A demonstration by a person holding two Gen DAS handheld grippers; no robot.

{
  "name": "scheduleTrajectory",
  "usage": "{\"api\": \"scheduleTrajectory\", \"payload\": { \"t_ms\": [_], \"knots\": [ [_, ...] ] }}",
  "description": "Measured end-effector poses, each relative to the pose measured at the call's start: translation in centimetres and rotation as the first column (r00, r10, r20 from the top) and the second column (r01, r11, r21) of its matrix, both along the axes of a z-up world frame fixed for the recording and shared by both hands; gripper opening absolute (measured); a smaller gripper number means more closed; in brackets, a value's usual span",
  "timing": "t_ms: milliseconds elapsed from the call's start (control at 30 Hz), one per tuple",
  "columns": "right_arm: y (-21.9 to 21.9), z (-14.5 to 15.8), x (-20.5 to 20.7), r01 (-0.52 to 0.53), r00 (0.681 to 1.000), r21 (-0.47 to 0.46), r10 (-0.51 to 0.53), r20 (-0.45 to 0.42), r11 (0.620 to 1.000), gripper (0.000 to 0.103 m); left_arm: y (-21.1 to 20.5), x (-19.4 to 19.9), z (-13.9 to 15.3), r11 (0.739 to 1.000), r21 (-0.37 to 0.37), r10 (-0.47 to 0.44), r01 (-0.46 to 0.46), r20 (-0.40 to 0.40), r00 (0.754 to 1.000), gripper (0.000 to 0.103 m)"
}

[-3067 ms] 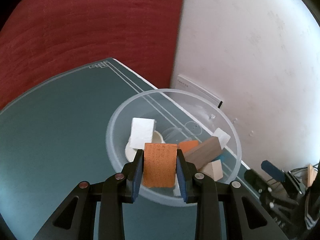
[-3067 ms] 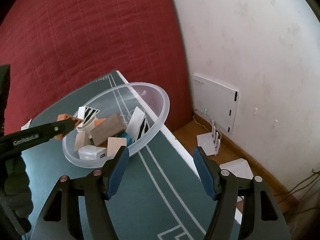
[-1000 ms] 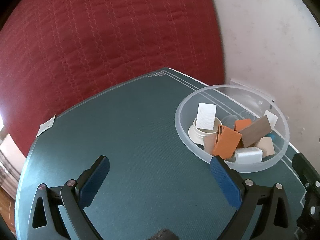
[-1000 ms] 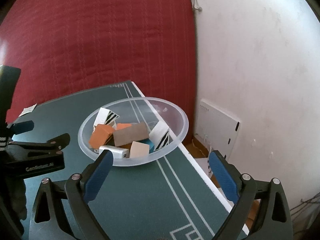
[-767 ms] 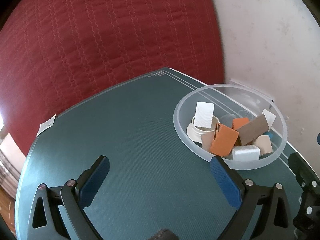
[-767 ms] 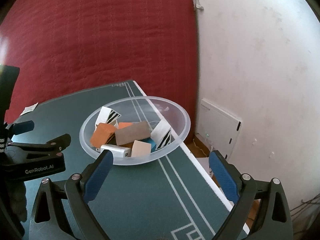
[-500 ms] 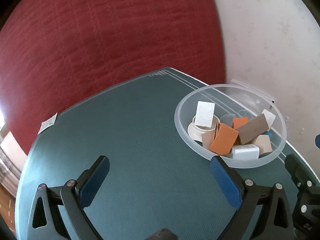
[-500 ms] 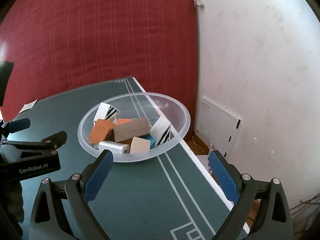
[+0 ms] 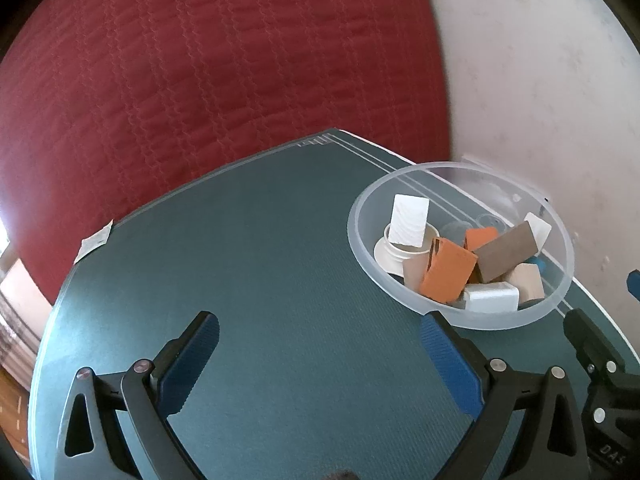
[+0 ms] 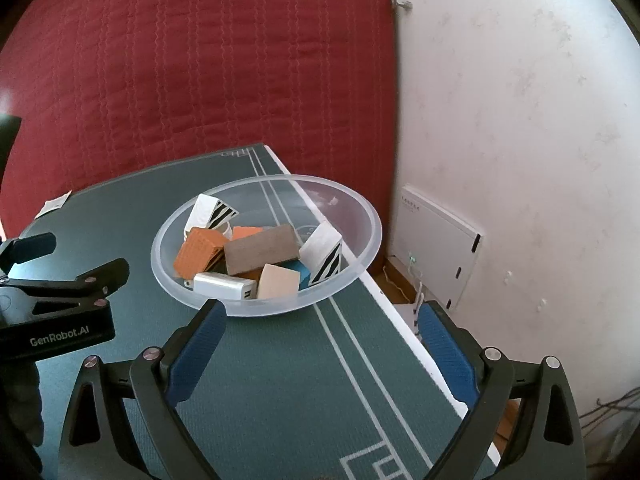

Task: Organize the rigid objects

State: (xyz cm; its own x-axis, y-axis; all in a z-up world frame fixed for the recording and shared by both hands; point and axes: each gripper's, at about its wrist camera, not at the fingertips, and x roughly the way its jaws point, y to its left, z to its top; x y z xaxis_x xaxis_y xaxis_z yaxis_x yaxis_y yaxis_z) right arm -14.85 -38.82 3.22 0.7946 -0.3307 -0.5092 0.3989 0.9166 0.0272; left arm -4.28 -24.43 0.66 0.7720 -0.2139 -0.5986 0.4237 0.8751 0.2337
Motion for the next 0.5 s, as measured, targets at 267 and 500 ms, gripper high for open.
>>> {"api": "scheduleTrajectory", "payload": {
  "t_ms": [267,500],
  "knots": [
    [-0.04,-0.09,-0.01,-0.001,1.000,0.000,0.001,-0.003,1.000,0.097,0.21,-0.22,-0.12,1.000,0.005,-0.003,0.003,-0.007,1.000,0.102],
    [-0.22,-0.36,-0.02,-0.003,1.000,0.006,0.003,-0.009,1.000,0.097,0.72,-0.26,-0.08,1.000,0.002,-0.001,0.001,-0.022,1.000,0.102]
  ]
}}
